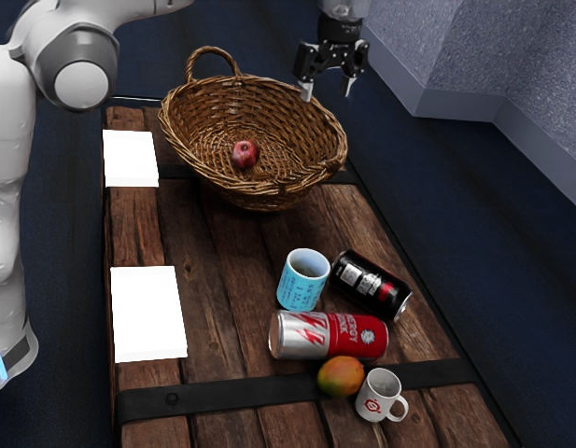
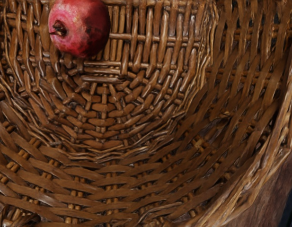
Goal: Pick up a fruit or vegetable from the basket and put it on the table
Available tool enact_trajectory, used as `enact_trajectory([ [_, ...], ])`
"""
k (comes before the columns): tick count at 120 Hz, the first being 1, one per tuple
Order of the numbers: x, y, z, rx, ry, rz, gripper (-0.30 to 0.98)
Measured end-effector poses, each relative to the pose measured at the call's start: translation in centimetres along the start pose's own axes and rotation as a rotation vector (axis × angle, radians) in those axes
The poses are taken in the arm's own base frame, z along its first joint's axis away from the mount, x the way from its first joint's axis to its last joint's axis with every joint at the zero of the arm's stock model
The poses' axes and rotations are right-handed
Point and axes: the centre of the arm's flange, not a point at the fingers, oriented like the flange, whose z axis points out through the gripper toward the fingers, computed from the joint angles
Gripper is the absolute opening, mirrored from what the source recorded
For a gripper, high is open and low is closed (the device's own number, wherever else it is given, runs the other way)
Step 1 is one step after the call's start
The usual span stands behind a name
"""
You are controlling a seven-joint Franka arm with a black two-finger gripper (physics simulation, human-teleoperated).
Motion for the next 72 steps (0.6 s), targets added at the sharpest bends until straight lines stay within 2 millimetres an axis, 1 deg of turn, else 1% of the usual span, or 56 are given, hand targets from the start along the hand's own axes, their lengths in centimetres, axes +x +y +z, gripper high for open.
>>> enact_trajectory([
  [6, 0.0, 0.2, 0.1, -0.001, 0.0, -0.033, 0.69],
  [10, -0.2, -0.1, -0.2, -0.005, -0.002, -0.048, 0.69],
  [14, -0.5, -1.1, -1.4, -0.017, -0.008, -0.057, 0.69],
  [17, -1.3, -2.4, -2.4, -0.02, -0.013, -0.051, 0.69],
  [20, -2.2, -3.4, -2.8, -0.016, -0.016, -0.042, 0.69],
  [24, -3.0, -3.8, -2.5, 0.003, -0.014, -0.027, 0.69],
  [27, -3.2, -3.9, -2.2, 0.015, -0.009, -0.007, 0.69],
  [33, -1.9, -3.5, -1.6, 0.022, 0.047, 0.038, 0.69],
  [36, -0.5, -2.9, -0.3, 0.037, 0.077, 0.053, 0.69],
  [39, 1.5, -2.4, 2.0, 0.064, 0.099, 0.061, 0.69],
  [43, 4.7, -2.3, 5.1, 0.093, 0.119, 0.068, 0.69],
  [51, 11.3, -1.7, 8.4, 0.1, 0.162, 0.07, 0.69],
  [58, 16.7, -1.3, 9.4, 0.085, 0.194, 0.07, 0.69],
  [61, 18.7, -1.6, 9.9, 0.079, 0.203, 0.075, 0.69],
  [67, 22.1, -2.1, 10.4, 0.061, 0.229, 0.093, 0.69],
  [72, 24.4, -2.4, 10.5, 0.044, 0.251, 0.111, 0.69],
])
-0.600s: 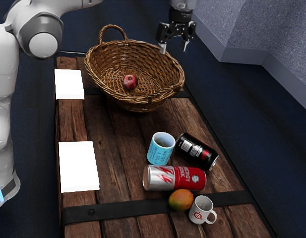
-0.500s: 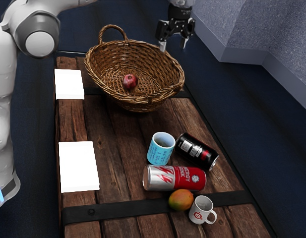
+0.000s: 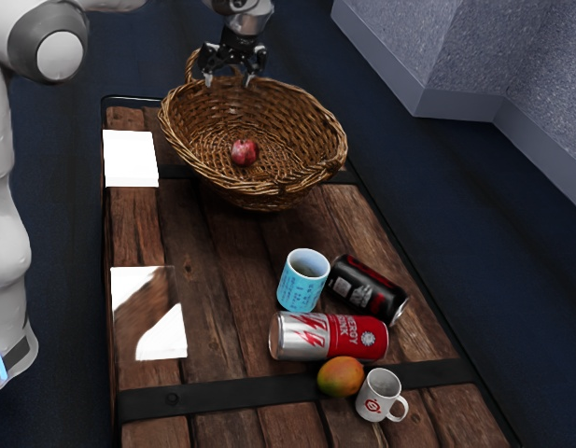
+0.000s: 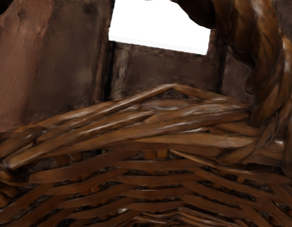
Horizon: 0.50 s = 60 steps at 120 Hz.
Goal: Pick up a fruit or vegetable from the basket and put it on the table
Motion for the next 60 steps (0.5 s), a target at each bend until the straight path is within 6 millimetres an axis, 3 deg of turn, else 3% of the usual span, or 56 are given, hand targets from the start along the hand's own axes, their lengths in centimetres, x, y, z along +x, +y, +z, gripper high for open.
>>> enact_trajectory([
  [14, 3.8, -2.7, 0.2, -0.048, 0.067, 0.059, 0.69],
  [18, 3.5, -2.6, -0.3, -0.064, 0.09, 0.099, 0.69],
  [21, 2.2, -2.0, -1.1, -0.08, 0.117, 0.151, 0.69],
  [26, -2.8, -0.1, -3.3, -0.123, 0.161, 0.289, 0.69],
  [33, -14.3, 2.6, -6.2, -0.197, 0.198, 0.544, 0.69],
  [37, -20.1, 2.9, -7.5, -0.234, 0.207, 0.668, 0.68],
  [41, -23.3, 2.3, -7.9, -0.257, 0.207, 0.745, 0.68],
  [44, -23.2, 1.8, -7.9, -0.268, 0.208, 0.758, 0.68],
  [54, -18.4, 0.4, -7.0, -0.265, 0.216, 0.712, 0.68],
  [60, -18.3, -1.6, -6.0, -0.256, 0.218, 0.727, 0.68],
])
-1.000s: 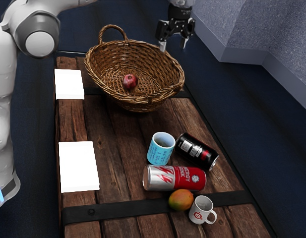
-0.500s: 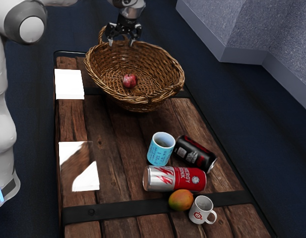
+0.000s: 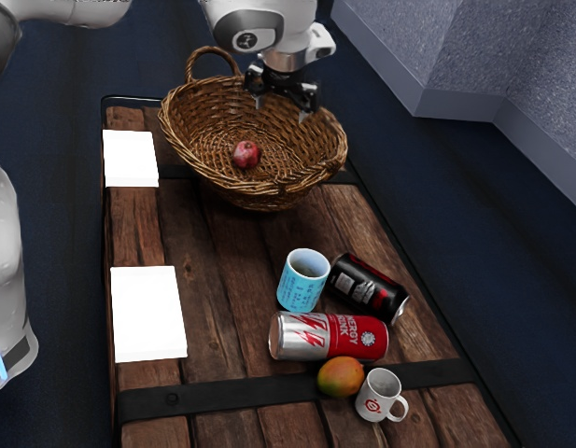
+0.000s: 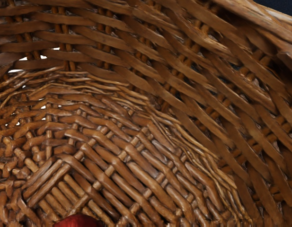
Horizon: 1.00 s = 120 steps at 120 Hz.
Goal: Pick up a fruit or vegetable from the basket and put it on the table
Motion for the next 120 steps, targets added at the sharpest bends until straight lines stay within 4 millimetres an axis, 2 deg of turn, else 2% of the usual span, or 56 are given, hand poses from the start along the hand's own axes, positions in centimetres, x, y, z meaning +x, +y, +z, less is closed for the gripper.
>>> enact_trajectory([
  [11, -2.6, -2.6, 0.8, 0.017, -0.004, 0.013, 0.68],
  [24, -1.7, -4.0, 3.8, 0.04, -0.024, -0.005, 0.68],
  [34, -1.3, -4.0, 5.4, 0.04, -0.035, 0.0, 0.68],
  [43, -1.3, -3.7, 5.5, 0.023, -0.032, 0.011, 0.68],
  [48, -2.0, -3.9, 5.7, 0.015, -0.041, 0.016, 0.68],
  [66, -3.9, -5.8, 6.2, -0.005, -0.074, -0.003, 0.69],
  [89, -3.8, -6.6, 7.1, -0.014, -0.094, -0.019, 0.69],
  [120, -4.2, -6.2, 8.5, -0.023, -0.096, 0.001, 0.69],
])
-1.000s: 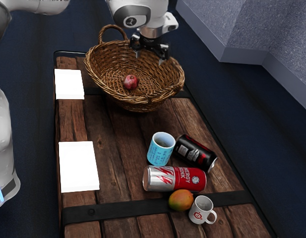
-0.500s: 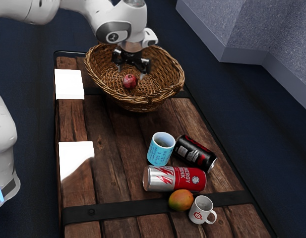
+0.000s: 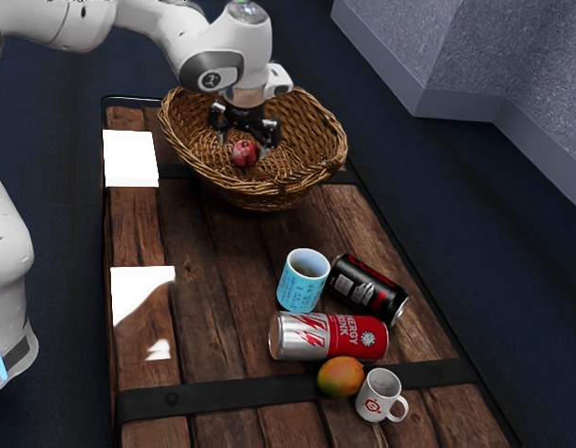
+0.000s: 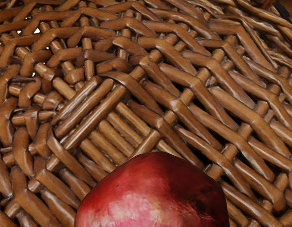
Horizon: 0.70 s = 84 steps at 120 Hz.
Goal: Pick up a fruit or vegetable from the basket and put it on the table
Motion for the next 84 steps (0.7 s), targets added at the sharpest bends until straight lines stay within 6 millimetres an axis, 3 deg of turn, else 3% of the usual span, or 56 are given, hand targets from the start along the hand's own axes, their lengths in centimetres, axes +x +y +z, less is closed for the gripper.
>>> enact_trajectory([
  [44, 0.6, 0.0, 1.3, -0.011, 0.012, 0.007, 0.67],
  [84, 0.9, 0.2, 2.0, -0.014, 0.014, 0.015, 0.52],
])
